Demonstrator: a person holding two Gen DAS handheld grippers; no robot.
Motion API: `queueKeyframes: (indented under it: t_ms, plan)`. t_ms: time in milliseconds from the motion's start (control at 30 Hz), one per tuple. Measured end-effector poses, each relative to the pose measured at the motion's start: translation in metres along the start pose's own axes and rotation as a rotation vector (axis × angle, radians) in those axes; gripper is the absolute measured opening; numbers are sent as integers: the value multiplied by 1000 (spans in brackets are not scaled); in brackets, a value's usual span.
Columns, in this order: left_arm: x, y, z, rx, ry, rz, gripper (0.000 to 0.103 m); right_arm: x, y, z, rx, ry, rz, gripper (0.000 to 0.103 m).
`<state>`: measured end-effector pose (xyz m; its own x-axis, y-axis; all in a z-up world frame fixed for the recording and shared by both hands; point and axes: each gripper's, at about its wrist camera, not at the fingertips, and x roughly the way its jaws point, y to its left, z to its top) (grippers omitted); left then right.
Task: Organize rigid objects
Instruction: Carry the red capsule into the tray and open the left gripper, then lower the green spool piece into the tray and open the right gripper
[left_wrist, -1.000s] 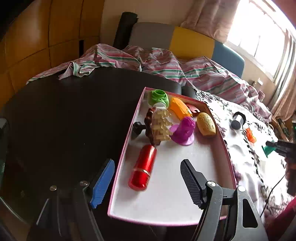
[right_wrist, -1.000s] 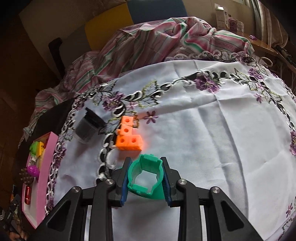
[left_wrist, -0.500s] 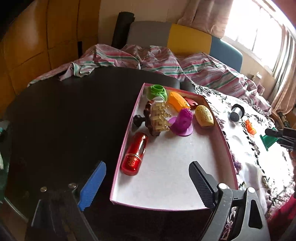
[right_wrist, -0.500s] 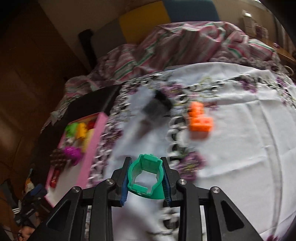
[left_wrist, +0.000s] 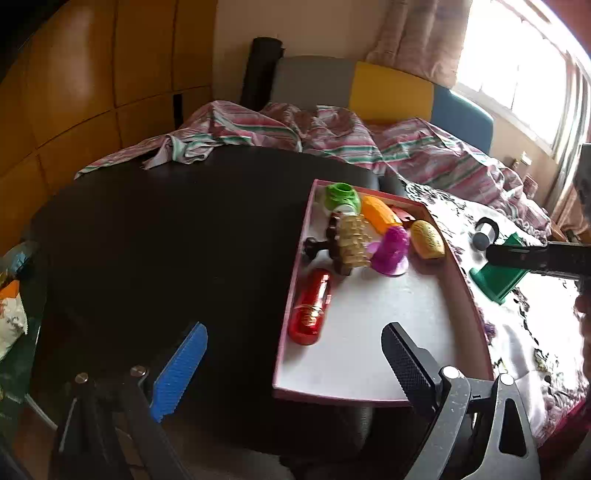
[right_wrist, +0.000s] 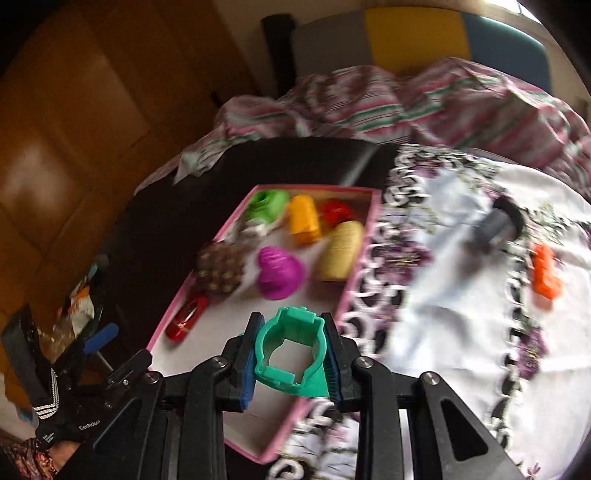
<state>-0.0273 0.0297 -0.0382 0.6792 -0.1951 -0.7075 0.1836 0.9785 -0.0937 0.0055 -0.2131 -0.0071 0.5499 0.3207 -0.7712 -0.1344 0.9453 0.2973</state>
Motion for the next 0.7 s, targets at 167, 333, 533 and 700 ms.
queueKeyframes:
  t_ms: [167, 333, 533, 700]
  plan:
    - [-1, 13, -3, -26, 3, 8, 96, 28, 31, 0, -66, 48, -29, 29]
    - [-2, 19, -4, -46, 4, 0, 96, 49, 51, 1, -118, 67, -71, 29]
    - [-4, 25, -6, -60, -3, -1, 96, 70, 57, 5, -103, 67, -111, 29]
    - [-5, 30, -8, -74, -1, -1, 96, 83, 61, 8, -95, 29, -120, 35]
